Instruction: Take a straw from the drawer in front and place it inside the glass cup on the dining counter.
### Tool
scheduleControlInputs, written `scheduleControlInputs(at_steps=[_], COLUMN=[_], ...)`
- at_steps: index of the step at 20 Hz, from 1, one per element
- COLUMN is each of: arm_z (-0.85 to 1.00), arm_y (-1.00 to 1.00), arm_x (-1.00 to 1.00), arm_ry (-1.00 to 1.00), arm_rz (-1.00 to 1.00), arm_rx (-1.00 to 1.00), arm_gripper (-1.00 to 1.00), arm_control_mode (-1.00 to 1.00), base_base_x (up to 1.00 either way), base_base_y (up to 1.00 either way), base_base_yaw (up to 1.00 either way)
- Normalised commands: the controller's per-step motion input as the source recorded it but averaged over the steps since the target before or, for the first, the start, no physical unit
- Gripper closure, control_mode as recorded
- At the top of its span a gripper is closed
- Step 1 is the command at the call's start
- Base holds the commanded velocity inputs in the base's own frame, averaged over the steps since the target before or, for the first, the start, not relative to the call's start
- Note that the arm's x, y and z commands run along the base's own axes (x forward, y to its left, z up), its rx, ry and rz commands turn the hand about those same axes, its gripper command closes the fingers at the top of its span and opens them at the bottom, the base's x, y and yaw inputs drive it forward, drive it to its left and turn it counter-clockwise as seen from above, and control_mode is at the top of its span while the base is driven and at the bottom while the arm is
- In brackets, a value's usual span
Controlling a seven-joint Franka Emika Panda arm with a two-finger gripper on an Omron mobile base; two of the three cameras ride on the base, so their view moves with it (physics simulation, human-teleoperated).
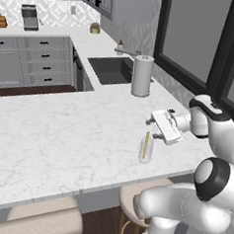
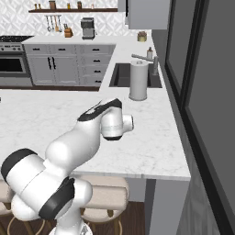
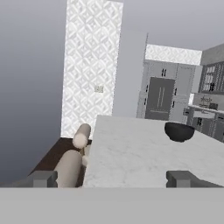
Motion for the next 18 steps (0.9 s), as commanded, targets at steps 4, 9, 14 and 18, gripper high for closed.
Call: scheduleControlInputs(at_steps=[4,9,14,18], arm_z=[0.00,0.00,0.00,0.00], arm_y=[0.17,0.10,0.08,0.11], arm_x=[-0.36,-0.34,-0.27,-0.18], arm_ry=[0.00,0.00,0.00,0.00], arm_rz=[0.00,0.00,0.00,0.00], arm_rx=[-0.01,-0.01,-0.02,-0.02], arm_gripper=[-1.00,-1.00,-1.00,-1.00], arm_control_mode=[-1.00,-1.00,-1.00,-1.00], base_base_x=[0.00,0.00,0.00,0.00], base_base_y=[0.00,0.00,0.00,0.00], base_base_yaw=[0.00,0.00,0.00,0.00])
